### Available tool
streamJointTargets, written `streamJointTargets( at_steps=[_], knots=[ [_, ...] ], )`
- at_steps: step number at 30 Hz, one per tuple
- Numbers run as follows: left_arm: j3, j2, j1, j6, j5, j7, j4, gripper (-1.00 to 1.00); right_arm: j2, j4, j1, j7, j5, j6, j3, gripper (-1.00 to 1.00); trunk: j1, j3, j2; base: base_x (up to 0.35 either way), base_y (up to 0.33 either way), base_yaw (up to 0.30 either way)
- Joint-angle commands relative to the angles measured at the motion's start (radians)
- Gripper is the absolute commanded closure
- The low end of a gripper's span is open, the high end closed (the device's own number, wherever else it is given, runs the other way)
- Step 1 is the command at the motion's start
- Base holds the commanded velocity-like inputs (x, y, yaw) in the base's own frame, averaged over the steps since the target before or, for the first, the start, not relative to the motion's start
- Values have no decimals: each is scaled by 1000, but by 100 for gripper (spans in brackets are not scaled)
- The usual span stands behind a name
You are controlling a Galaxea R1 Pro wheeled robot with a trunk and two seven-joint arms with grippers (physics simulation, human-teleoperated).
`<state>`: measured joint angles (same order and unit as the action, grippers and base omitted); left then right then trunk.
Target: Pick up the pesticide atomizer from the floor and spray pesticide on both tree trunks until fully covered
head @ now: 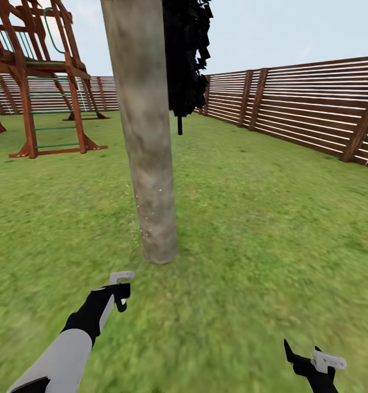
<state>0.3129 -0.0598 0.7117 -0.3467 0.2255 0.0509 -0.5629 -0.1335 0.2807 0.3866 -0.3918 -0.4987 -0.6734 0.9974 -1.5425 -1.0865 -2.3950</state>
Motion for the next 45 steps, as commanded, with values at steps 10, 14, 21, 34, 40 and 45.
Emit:
streamJointTargets(
  at_steps=[10,14,21,34,40,45],
  knots=[
    [0,0,0,0,0,1,1,100,0,0,0,0,-1,0,0,-100,0,0,0,81,-274,277],
    [0,1,0,1,0,0,1,100,0,0,0,0,-1,0,0,-100,0,0,0,136,-273,277],
    [0,0,0,1,0,1,3,100,0,0,0,-1,-1,0,0,-100,0,0,0,103,-273,277],
    [0,2,0,1,1,3,1,100,0,0,0,0,-1,0,0,-100,0,0,0,96,-273,49],
    [0,2,0,2,1,4,2,100,0,1,0,1,1,0,1,-100,0,0,0,40,-113,193],
    [-21,-29,4,5,0,5,5,100,-1,2,0,1,1,-1,2,-100,0,0,0,0,-1,20]
  ],
)
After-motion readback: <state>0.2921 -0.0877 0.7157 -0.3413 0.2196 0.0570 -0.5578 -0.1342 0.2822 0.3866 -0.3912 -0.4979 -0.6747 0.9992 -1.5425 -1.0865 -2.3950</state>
